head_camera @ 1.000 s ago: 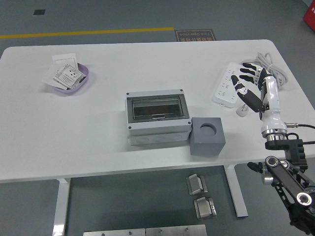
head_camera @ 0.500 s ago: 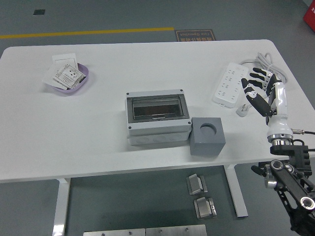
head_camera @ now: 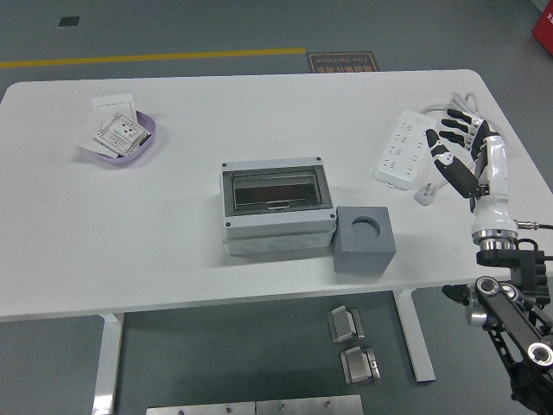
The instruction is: Pick up the cylinder from the cube,place it in the box,flap close box
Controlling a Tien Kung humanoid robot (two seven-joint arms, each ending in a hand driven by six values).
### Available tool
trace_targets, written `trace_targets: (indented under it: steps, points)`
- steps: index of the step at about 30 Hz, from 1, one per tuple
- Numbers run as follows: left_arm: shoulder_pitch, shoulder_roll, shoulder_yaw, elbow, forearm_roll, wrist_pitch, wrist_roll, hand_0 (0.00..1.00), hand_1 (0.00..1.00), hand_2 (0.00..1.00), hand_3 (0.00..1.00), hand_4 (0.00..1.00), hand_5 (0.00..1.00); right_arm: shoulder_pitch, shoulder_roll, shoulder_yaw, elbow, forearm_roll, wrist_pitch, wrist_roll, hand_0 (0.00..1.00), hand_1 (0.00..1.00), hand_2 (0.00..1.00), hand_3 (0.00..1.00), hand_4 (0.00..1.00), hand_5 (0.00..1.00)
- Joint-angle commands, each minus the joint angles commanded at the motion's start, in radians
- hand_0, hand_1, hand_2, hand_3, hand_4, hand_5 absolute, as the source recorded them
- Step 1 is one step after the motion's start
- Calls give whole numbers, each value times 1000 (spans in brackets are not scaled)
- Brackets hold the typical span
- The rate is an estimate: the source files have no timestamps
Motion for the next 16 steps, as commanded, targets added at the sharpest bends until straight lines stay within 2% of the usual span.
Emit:
trace_targets:
  steps: [16]
  points:
    - [-9,-1,1,0,1,0,2,640,636,463,609,675,326,-1,3,27,-3,30,-14,22,709,617,667,696,815,389]
